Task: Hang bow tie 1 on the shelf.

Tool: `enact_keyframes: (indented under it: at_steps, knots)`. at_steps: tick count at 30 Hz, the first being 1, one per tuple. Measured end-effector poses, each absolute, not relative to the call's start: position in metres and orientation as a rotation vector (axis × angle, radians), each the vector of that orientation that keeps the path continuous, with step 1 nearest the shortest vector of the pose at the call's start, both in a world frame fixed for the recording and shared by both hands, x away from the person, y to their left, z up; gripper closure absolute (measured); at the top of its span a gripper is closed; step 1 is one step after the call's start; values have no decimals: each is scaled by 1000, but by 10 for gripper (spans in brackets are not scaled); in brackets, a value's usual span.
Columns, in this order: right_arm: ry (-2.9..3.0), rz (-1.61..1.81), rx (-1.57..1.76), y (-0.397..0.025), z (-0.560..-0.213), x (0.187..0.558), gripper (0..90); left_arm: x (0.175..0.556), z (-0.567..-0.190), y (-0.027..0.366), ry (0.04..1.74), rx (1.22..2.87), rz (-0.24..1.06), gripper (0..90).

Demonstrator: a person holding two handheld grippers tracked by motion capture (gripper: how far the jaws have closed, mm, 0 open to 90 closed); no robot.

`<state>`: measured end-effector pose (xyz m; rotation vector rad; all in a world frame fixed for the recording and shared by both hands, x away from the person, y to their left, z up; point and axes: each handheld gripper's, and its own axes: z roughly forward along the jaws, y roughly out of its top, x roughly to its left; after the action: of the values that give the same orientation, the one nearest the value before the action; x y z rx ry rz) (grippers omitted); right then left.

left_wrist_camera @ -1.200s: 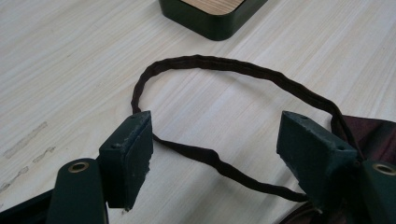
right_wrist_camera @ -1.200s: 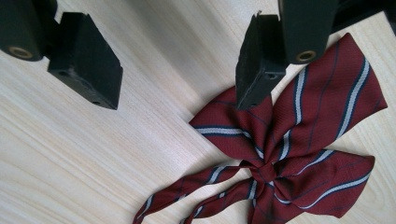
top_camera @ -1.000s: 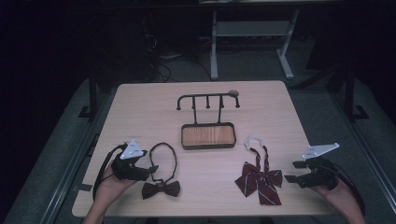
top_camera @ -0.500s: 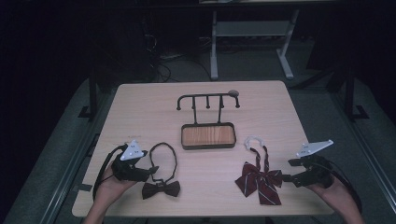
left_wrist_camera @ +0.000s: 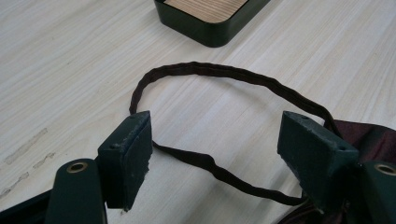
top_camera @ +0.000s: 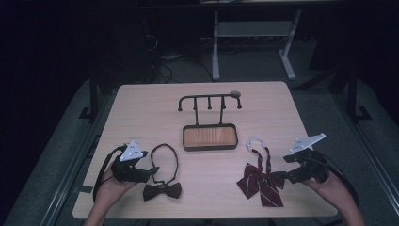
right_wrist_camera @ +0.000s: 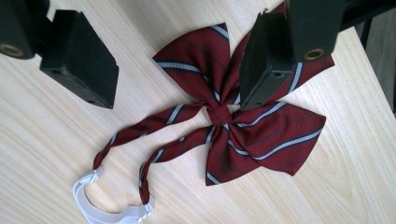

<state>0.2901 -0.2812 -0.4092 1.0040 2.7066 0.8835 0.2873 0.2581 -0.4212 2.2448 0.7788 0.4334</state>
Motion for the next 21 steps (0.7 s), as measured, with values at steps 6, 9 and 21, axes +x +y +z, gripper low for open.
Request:
enact_keyframes:
  at_steps: [6,9,21]
  knots:
    - [2728,864,969,-271,-402,298,293,287,-420,257,769,2248,438,267]
    - [2734,864,962,-268,-399,301,295,287,-421,257,767,2251,439,267]
    - [2781,863,988,-249,-392,325,311,287,-420,259,768,2244,437,267]
